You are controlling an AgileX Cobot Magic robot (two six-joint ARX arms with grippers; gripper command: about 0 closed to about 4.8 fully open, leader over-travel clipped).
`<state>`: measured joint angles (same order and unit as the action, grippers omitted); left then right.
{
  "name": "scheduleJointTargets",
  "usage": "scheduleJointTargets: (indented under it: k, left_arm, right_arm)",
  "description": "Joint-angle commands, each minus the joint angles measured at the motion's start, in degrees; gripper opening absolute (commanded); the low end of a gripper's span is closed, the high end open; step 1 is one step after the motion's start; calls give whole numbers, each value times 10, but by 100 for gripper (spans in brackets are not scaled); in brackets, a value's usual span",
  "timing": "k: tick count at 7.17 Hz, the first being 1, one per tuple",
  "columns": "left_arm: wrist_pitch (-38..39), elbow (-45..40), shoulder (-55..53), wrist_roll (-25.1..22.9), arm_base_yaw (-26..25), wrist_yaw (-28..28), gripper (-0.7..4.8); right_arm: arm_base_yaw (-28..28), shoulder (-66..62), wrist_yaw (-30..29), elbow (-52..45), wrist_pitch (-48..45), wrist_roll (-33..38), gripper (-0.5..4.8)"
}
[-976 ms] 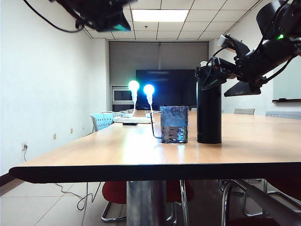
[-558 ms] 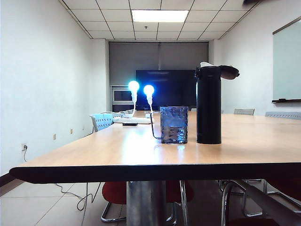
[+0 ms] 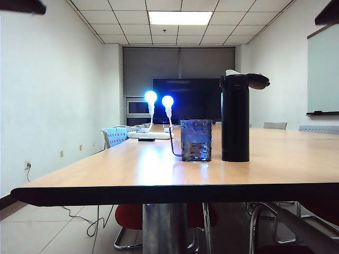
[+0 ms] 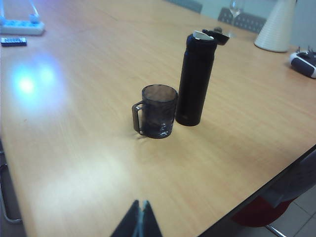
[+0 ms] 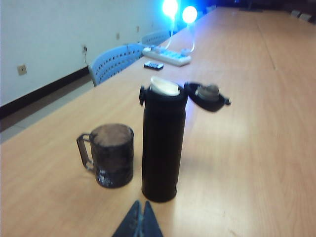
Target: Pick up the black thermos cup, pour some water from it into the cup, and then put the thermos cup back on the table.
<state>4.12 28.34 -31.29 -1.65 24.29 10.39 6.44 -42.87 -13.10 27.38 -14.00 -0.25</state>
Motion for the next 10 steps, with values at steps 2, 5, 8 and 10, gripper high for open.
scheduleJointTargets:
  k: [2,5,8,10]
  left_arm:
    - [-72,-122,32,-5,0,-3,-6]
    - [-150,-245,143,8,-66,-66,-6]
    - [-106,-273,249,12,-211,-65,-6]
    - [-54,-280,305,11,-242,-66,-6]
  right_arm:
    - [8,1,-16,-12,78,2,-6]
    - [9,-1,-23,-14,100,2,-6]
    - [9,-1,-21,-14,99,2,-6]
    - [9,-1,-21,-14,99,2,-6]
